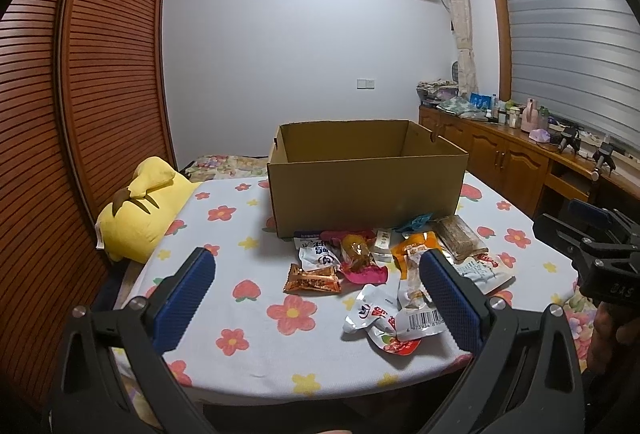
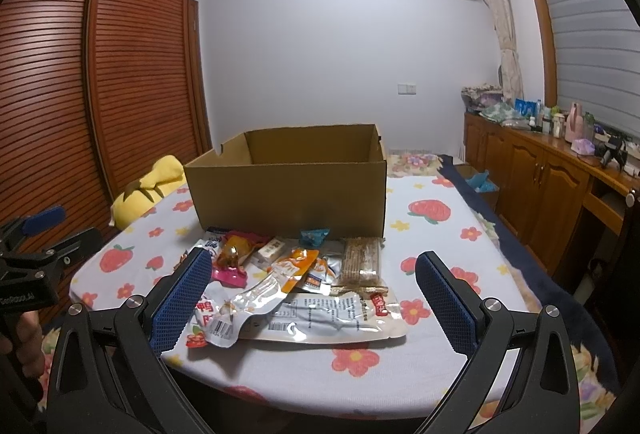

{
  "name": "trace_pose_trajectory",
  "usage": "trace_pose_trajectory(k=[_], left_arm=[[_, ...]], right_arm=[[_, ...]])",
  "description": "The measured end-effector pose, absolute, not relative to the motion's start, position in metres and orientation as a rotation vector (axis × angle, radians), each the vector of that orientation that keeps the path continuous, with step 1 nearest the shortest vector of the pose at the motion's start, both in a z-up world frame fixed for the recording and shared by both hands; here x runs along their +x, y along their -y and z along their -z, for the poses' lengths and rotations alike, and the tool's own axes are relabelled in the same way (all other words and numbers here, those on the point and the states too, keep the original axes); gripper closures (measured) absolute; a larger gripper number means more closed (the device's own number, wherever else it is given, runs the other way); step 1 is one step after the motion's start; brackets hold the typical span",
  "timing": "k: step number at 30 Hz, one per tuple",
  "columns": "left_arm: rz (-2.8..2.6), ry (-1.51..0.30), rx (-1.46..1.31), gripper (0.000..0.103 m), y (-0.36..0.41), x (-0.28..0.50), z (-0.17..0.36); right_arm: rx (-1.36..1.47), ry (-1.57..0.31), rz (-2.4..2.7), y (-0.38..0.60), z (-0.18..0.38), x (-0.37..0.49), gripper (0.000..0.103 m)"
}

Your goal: Organize snacks

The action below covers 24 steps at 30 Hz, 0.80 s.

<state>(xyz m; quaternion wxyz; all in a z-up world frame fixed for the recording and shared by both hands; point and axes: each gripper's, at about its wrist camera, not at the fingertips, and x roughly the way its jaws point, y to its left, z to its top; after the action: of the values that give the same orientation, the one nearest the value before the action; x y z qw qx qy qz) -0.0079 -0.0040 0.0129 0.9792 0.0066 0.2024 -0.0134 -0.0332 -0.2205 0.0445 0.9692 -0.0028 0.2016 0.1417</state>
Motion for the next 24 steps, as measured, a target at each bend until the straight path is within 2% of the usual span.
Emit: trace_pose_trajectory(k=[24], left_arm=[[0.031,-0.402,0.019,0.0,0.0071,-0.0111,-0.0158]], right_arm=[[-0.009,-0.4,-0.286,0.2191,-0.0504,-0.0361,0.0]])
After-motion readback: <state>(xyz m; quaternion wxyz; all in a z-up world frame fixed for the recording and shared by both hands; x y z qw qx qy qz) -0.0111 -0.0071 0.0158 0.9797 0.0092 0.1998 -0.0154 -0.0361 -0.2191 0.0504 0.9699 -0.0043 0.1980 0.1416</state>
